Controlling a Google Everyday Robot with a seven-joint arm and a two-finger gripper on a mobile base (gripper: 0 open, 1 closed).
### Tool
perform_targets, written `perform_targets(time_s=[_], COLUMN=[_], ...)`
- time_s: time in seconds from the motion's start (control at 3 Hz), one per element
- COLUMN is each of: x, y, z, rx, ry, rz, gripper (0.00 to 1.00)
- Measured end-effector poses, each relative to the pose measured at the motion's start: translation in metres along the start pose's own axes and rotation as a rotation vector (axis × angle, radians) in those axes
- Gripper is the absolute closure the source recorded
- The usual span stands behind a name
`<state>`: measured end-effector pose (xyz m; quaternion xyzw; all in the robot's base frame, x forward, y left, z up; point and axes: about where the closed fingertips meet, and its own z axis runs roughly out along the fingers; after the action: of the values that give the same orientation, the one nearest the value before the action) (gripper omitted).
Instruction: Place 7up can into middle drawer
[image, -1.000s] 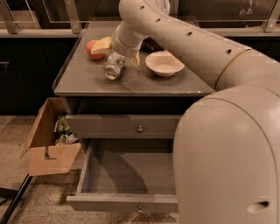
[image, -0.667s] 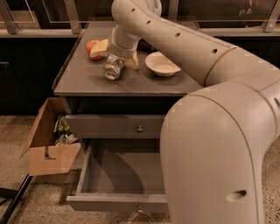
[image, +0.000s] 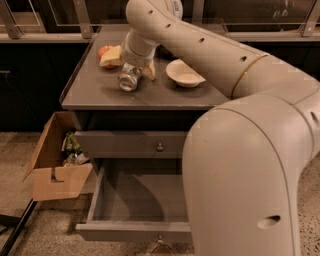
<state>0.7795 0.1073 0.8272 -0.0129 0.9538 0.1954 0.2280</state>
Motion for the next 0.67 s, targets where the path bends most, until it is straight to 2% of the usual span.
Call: perform_targets(time_s=[0.33, 0.67], x=[0.0024, 0.0028], y=[0.0088, 0.0099], z=[0.0018, 0.0022], rx=[-0.027, -0.030], ry=[0.009, 0.011], rz=[-0.022, -0.025], gripper=[0.00, 0.15])
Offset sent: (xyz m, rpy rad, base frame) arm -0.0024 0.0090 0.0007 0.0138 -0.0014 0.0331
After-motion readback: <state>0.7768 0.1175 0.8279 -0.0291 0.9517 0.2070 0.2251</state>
